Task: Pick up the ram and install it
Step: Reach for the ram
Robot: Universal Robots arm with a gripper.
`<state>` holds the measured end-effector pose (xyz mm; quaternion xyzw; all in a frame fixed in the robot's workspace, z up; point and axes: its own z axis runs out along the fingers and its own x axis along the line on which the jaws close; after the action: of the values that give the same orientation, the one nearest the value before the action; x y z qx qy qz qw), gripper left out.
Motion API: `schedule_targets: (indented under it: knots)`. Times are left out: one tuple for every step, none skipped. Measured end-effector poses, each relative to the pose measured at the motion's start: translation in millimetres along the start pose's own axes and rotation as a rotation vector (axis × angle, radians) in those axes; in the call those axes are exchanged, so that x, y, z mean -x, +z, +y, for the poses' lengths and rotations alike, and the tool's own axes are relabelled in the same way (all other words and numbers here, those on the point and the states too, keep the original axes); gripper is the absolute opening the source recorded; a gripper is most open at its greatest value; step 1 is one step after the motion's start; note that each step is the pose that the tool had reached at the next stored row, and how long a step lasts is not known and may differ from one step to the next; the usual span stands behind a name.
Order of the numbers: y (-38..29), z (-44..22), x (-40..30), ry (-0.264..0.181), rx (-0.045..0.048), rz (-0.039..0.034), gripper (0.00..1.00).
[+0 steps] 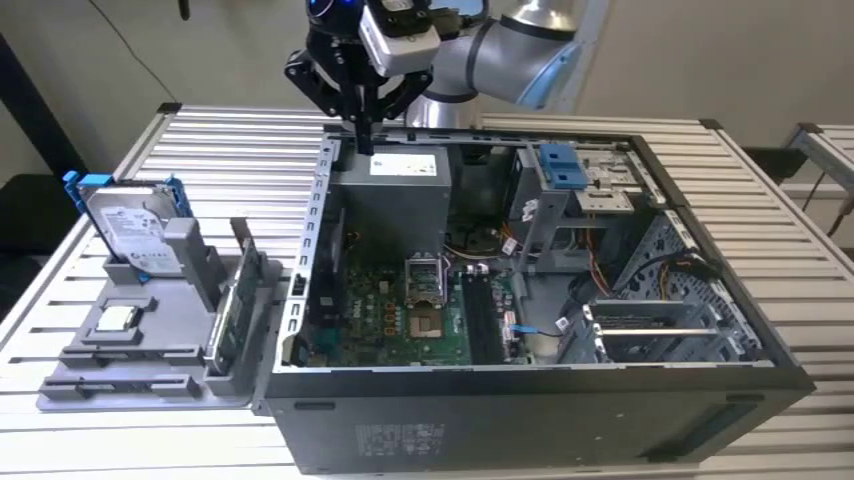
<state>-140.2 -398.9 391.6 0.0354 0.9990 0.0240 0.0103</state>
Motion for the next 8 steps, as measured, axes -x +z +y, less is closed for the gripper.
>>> schedule_targets:
  knots:
    - [0.0, -0.1, -1.1, 0.000, 0.0000, 0.0000, 0.11]
    - [0.0, -0.2, -2.2, 0.000, 0.0000, -0.0001, 0.11]
    - [0.0, -0.2, -3.2, 0.000, 0.0000, -0.0001, 0.11]
    - [-0.1, -0.3, -4.5, 0.000, 0.0000, 0.0000, 0.11]
    - [-0.1, -0.4, -5.7, 0.000, 0.0000, 0.0000, 0.11]
    - [-0.1, -0.5, -6.8, 0.000, 0.0000, 0.0000, 0.11]
    - [-0.2, -0.5, -7.8, 0.000, 0.0000, 0.0000, 0.11]
    - [-0.1, -0.6, -8.9, 0.000, 0.0001, -0.0001, 0.11]
